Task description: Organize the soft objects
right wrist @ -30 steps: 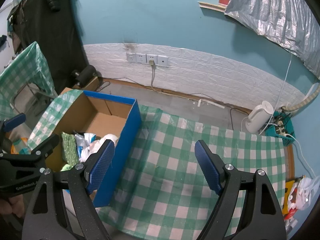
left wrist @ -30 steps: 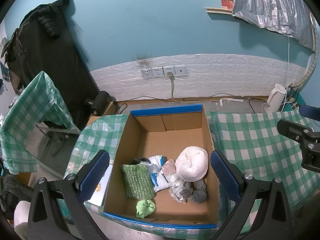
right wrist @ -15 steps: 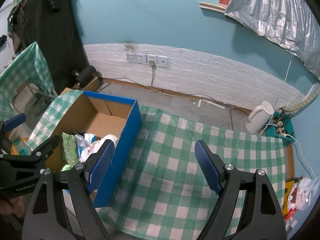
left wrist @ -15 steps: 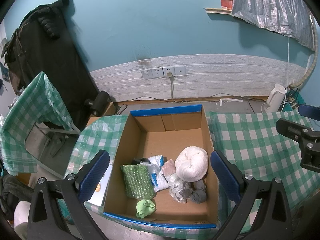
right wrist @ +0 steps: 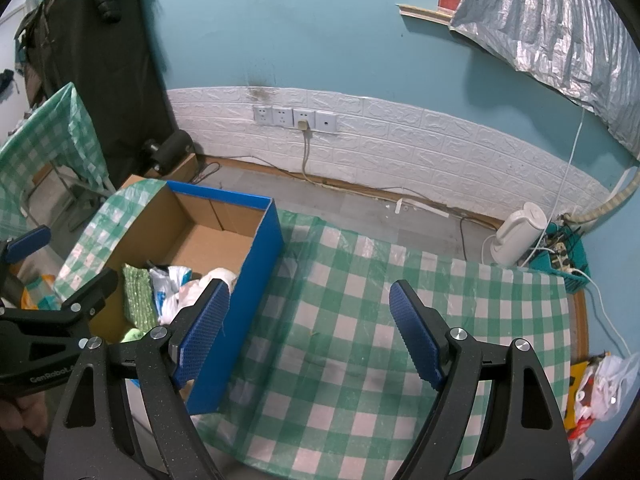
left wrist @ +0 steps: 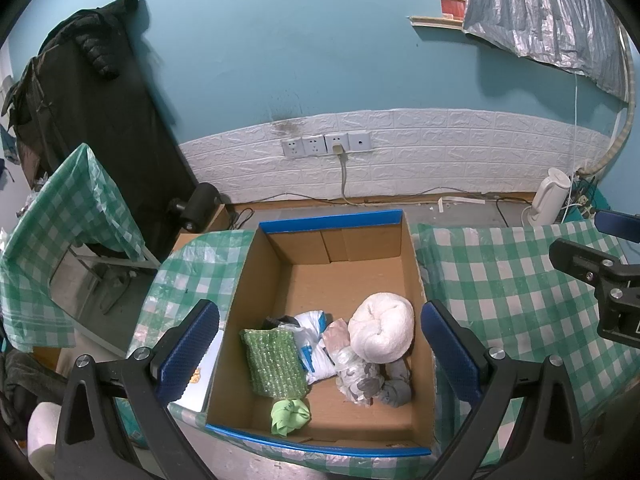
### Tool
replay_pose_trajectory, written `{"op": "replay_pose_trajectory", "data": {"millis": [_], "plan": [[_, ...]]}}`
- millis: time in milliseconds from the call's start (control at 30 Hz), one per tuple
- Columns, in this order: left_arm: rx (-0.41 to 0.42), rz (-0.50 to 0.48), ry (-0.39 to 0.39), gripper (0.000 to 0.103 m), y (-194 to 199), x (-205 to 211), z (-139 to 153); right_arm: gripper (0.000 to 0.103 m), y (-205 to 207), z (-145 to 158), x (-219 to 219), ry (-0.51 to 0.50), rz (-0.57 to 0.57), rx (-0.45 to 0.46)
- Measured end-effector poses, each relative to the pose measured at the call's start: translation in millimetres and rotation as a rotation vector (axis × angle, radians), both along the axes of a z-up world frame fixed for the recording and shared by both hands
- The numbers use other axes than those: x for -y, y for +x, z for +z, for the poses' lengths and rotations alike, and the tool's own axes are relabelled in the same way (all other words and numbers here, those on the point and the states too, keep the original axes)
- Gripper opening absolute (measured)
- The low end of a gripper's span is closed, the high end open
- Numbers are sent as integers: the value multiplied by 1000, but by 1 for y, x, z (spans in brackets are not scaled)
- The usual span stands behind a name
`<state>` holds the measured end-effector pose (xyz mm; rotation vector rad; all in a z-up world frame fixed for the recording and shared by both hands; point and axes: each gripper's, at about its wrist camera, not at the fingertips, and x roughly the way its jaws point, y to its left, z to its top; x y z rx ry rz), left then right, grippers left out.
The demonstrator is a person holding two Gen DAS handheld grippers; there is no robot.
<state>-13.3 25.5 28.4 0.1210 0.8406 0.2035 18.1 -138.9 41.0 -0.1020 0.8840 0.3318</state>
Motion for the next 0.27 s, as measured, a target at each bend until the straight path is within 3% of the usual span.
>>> {"op": "replay_pose_trajectory", "data": {"millis": [267], "plan": [[0,0,2,102,0,0,0,82,0,0,0,-1,0,-1]]}}
